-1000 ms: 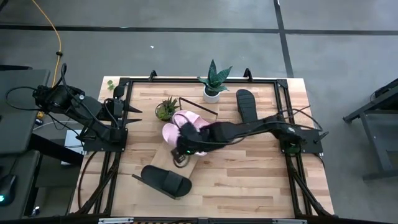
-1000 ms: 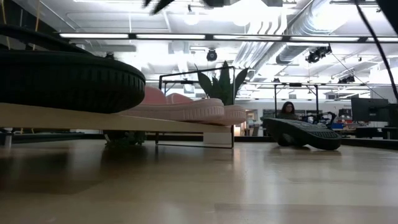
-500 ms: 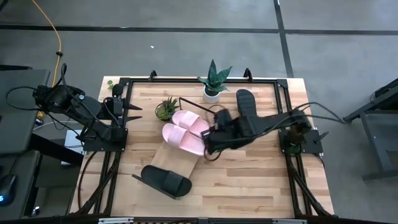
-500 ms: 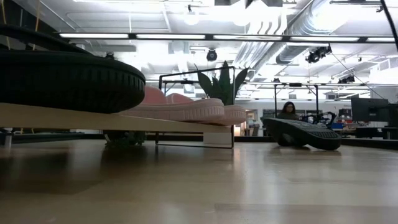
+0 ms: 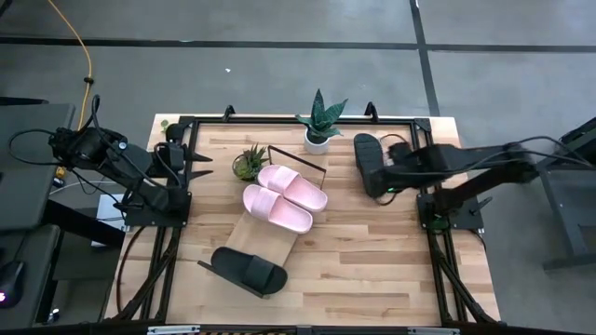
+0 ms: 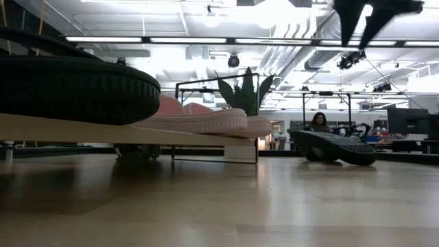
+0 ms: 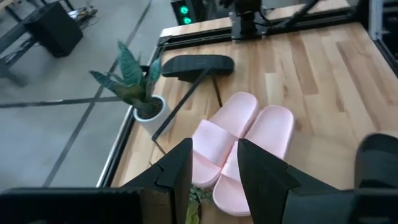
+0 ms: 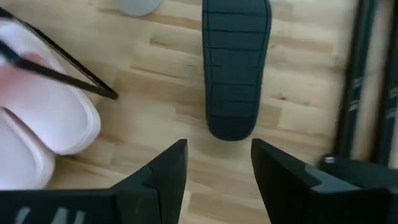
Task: Pick and place slides into the shelf
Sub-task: Put the black slide on the shelf
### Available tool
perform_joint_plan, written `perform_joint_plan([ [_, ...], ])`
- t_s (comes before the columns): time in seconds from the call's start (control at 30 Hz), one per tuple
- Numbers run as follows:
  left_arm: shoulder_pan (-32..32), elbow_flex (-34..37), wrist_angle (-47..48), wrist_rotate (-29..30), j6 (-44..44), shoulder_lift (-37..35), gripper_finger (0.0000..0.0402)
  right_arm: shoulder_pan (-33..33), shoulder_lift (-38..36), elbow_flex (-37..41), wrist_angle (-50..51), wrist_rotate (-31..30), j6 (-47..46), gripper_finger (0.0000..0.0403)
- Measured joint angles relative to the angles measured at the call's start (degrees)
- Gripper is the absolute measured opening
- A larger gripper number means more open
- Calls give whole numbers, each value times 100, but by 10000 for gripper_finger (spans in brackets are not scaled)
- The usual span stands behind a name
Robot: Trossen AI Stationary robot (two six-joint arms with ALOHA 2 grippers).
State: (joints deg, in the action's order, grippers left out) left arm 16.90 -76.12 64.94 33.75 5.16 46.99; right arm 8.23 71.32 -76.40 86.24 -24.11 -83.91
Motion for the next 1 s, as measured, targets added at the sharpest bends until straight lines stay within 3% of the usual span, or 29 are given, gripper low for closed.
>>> perform_joint_plan([
  [0.23,-1,0,-56,633,709,54,115,-276,-1559,2005,-1845,77,-95,170],
  [0.43,1,0,-54,1174,1381,166,115,-700,-2043,2972,-2446,353,176,170],
  [0.67,-1,0,-57,1493,1638,456,115,-1408,-2031,3579,-3342,1089,1195,170],
  [0.87,-1,0,-54,1452,1817,821,115,-2267,-2034,3619,-3605,1245,2029,170],
  [1.0,-1,0,-51,1340,1943,1009,115,-2939,-2031,3619,-4120,1686,2670,170],
])
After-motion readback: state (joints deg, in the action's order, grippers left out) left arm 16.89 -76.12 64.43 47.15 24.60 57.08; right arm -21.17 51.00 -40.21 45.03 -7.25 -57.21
